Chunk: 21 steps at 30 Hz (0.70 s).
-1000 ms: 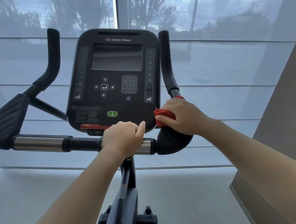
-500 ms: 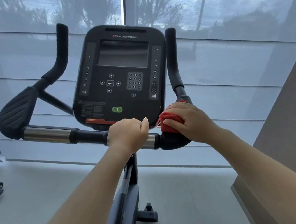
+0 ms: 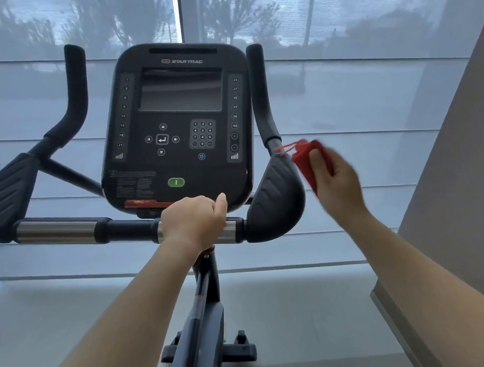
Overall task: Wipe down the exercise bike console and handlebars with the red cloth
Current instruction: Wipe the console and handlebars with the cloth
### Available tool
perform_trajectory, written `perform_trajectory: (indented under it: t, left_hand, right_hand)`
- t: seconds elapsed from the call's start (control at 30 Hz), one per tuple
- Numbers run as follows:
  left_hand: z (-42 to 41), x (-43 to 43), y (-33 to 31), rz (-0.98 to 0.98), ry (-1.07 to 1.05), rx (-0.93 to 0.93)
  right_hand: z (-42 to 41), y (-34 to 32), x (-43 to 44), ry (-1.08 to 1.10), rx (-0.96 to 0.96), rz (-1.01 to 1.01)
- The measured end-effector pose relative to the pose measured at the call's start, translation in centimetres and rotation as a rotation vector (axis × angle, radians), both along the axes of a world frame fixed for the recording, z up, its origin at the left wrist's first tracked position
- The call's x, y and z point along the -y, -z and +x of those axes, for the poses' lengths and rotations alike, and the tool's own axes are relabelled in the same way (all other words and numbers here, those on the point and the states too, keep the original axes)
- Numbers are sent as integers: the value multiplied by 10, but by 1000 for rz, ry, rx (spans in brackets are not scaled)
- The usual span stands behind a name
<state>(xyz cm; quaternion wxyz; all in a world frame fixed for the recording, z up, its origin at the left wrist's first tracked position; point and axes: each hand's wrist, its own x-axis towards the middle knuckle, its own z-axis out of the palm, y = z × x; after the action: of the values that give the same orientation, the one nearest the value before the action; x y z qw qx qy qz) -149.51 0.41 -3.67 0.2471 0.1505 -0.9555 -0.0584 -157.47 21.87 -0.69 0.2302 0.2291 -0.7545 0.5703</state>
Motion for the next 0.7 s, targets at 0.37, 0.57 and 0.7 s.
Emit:
perform_trajectory:
  t: [0.37,0.57,0.7]
  left_hand:
    - [-1,-3,-1,-34,-23,40]
    - [-2,-4,1,-45,-8,31]
    - [0,-4,2,-40,-6,15]
  right_hand:
    - [44,58,20,-77,-41,82]
    - [33,34,32,83,17,110]
    - [50,47,35,103,13,80]
